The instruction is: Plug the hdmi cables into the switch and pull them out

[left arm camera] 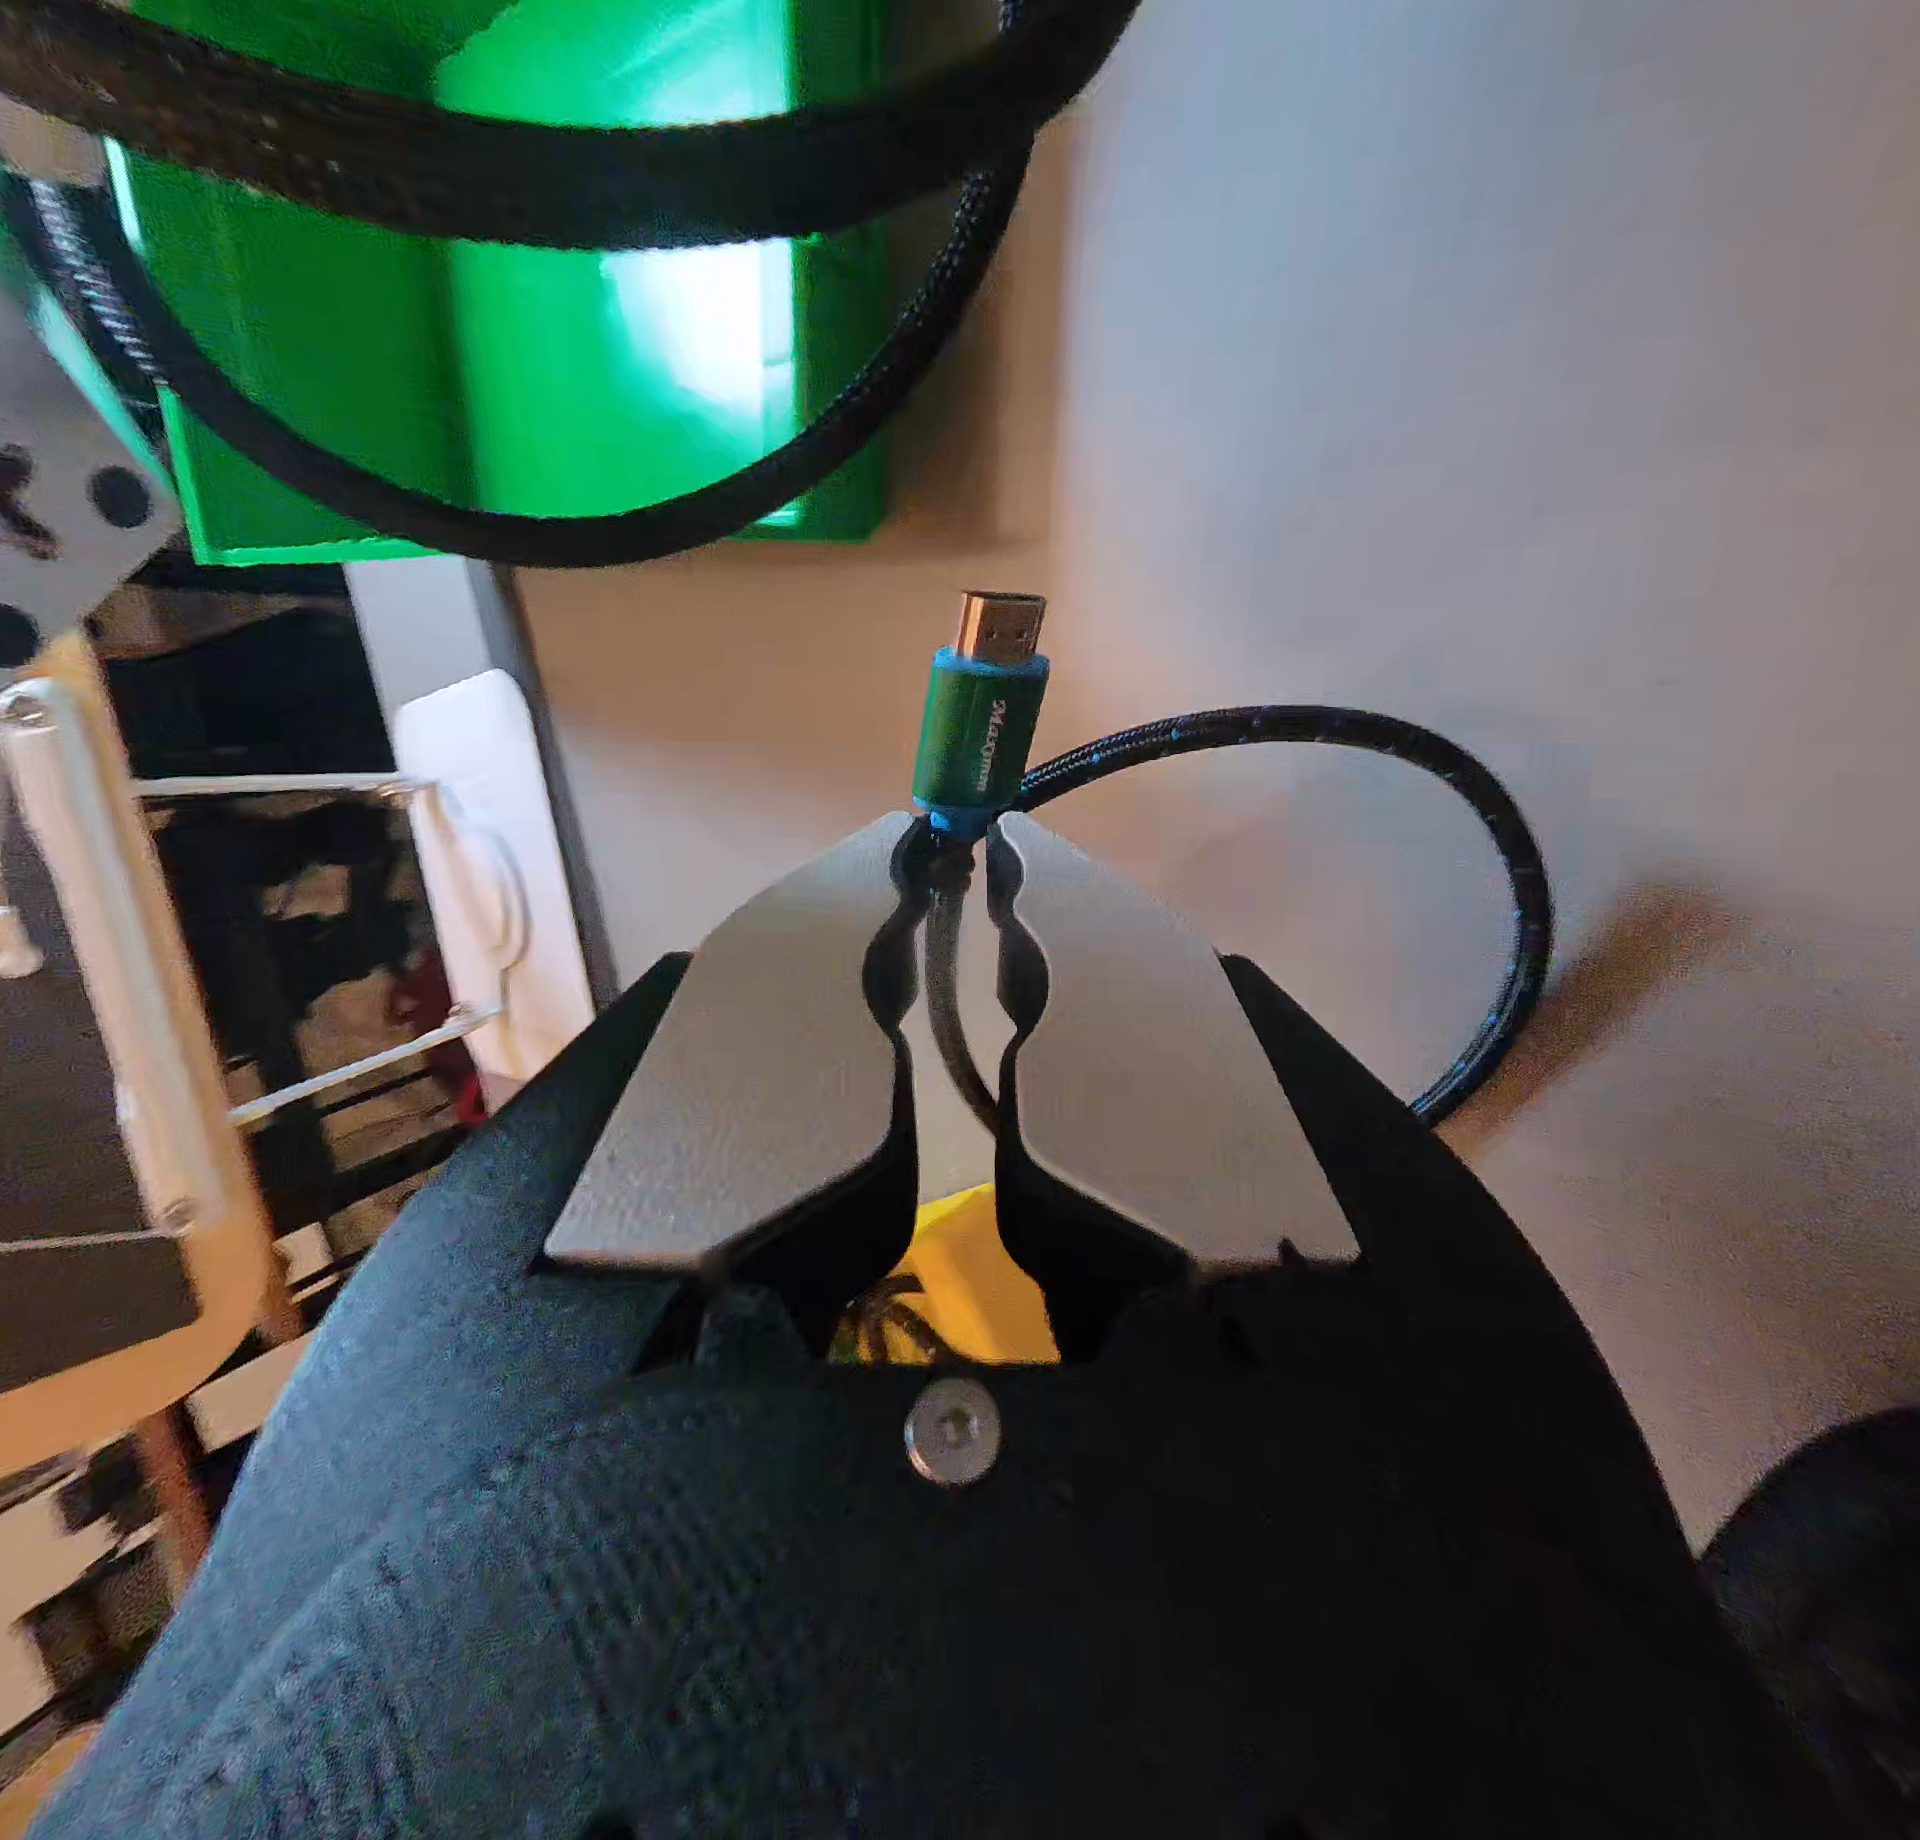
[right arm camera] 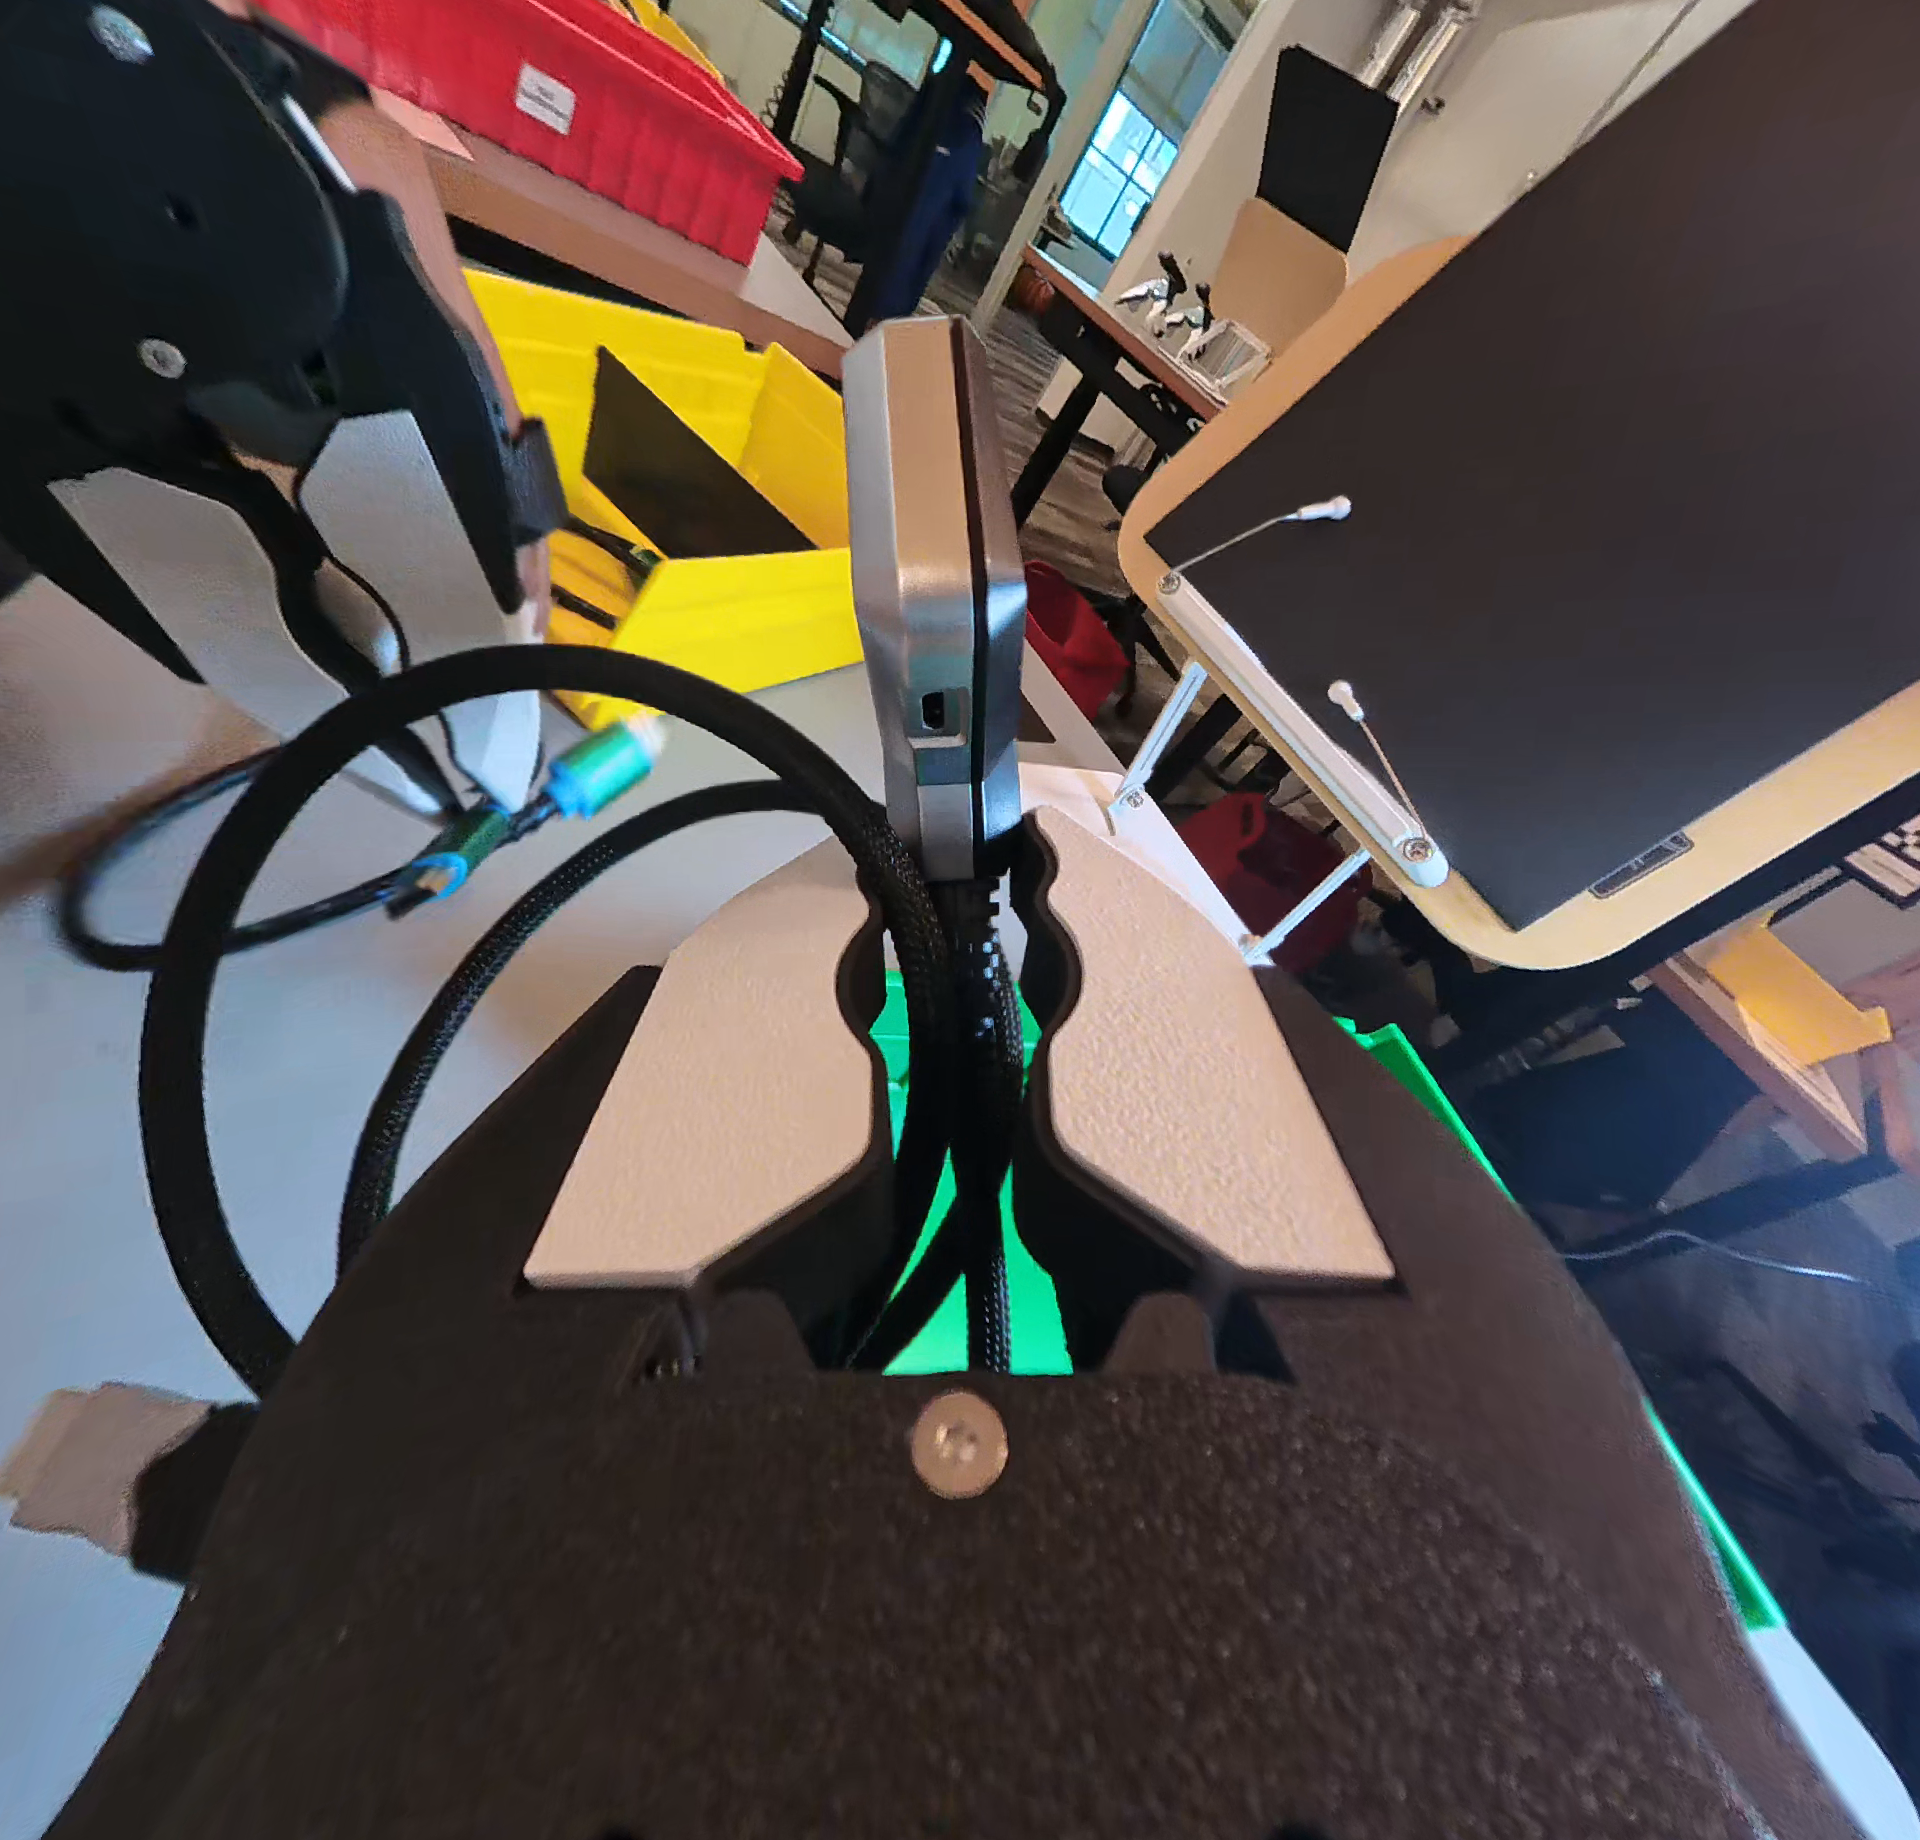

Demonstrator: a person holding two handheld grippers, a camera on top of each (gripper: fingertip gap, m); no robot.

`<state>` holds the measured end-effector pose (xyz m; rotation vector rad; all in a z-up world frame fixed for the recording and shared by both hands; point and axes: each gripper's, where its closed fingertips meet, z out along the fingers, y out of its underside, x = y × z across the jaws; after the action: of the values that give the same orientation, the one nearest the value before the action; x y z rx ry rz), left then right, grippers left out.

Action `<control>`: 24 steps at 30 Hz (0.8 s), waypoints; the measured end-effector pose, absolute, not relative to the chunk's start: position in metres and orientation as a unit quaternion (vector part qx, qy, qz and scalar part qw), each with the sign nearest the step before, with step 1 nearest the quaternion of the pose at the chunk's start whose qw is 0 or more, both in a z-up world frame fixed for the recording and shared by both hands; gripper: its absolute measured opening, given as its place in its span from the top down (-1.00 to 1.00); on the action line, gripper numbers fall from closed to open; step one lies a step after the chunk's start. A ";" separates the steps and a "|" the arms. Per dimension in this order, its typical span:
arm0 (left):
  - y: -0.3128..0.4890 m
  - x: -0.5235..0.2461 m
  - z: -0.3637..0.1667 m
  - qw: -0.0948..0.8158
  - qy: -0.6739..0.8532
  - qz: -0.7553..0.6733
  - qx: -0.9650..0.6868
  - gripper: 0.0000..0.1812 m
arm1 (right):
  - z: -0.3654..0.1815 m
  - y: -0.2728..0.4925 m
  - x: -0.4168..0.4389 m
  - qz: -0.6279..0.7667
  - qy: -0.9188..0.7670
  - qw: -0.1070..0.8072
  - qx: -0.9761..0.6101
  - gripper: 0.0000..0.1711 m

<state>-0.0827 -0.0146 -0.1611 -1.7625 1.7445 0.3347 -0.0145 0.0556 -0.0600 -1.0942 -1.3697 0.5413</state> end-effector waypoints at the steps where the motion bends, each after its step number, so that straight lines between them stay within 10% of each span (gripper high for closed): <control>1: -0.020 -0.079 -0.164 0.311 0.664 0.097 -0.673 0.89 | -0.060 0.053 -0.014 0.235 -0.598 0.605 -0.471 0.74; 24: -0.022 -0.078 -0.170 0.341 0.637 -0.057 -0.689 0.98 | -0.084 0.046 -0.001 0.198 -0.623 0.591 -0.471 0.75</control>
<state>-0.0777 -0.0218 -0.1699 -1.7932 1.6573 -0.1478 -0.0011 0.0463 -0.0835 -1.0967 -1.4504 0.4617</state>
